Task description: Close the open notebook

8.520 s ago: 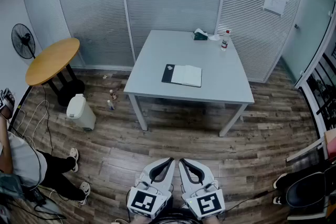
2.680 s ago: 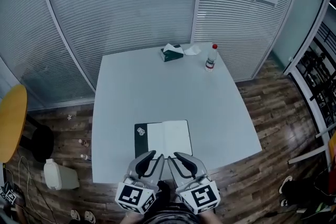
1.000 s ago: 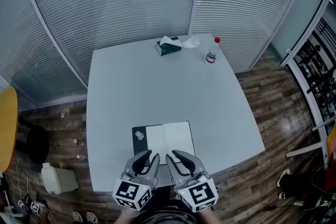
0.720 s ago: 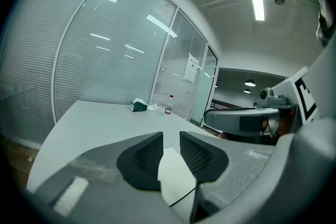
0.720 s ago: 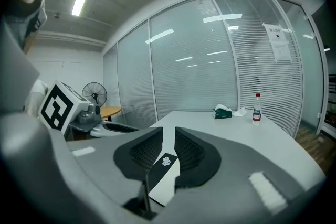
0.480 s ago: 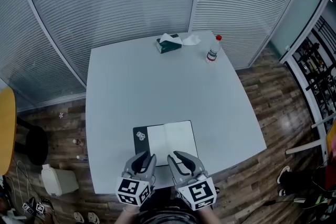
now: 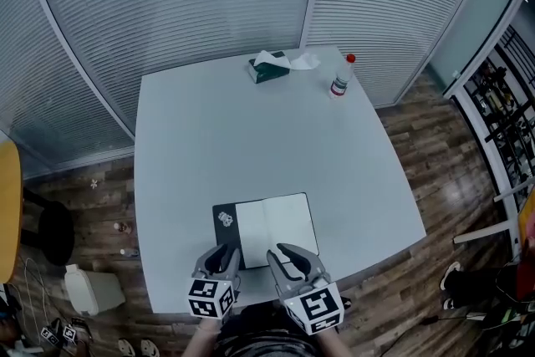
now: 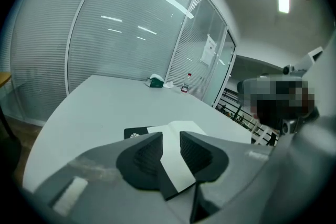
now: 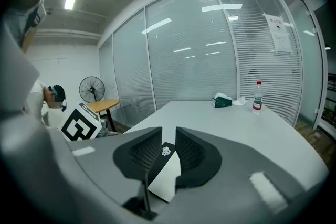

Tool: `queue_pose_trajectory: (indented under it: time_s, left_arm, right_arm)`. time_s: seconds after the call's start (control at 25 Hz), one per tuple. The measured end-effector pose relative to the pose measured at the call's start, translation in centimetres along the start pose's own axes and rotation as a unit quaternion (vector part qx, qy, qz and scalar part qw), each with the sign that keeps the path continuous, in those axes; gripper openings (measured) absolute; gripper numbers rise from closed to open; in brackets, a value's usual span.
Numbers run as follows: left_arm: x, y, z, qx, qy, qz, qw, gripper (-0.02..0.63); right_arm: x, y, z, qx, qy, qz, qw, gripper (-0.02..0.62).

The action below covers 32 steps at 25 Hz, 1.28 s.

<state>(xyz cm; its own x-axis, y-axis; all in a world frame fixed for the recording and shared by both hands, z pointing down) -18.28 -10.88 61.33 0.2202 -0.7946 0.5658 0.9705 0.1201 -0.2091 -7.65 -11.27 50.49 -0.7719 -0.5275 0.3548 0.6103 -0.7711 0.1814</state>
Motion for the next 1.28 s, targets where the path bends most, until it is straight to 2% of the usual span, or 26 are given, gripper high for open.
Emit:
queue_pose_trajectory:
  time_s: [0.24, 0.56, 0.8, 1.08, 1.28]
  left_arm:
    - [1.9, -1.8, 2.8, 0.005, -0.039, -0.017, 0.9991, 0.104]
    - [4.1, -4.0, 6.4, -0.011, -0.087, -0.044, 0.9951, 0.122]
    - [5.1, -4.8, 8.7, -0.028, -0.119, -0.061, 0.9906, 0.171]
    - [5.3, -4.9, 9.3, -0.037, -0.123, -0.080, 0.9884, 0.192]
    - [5.4, -5.1, 9.2, -0.075, -0.128, -0.078, 0.9859, 0.198]
  right_arm:
    - [0.1, 0.5, 0.6, 0.009, -0.008, 0.011, 1.000, 0.081]
    - [0.3, 1.1, 0.8, 0.019, -0.014, 0.014, 1.000, 0.081]
    - [0.2, 1.3, 0.8, 0.018, -0.016, 0.022, 0.999, 0.081]
    - [-0.4, 1.5, 0.9, 0.027, -0.011, 0.040, 0.999, 0.081]
    - [-0.6, 1.4, 1.0, 0.032, -0.009, 0.040, 0.999, 0.083]
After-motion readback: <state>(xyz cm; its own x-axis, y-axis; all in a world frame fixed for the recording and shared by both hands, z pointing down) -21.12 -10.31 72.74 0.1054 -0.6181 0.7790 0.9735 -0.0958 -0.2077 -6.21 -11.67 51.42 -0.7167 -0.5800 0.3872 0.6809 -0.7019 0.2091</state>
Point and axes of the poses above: the fingertips, and each gripper's own axes: x forward along the fingers, y to its right, z out of its underside, the point moved 1 cm from there along -x, backward along the fingers, and after that the axes turned 10 degrees about -z, right-handed, at the moved point
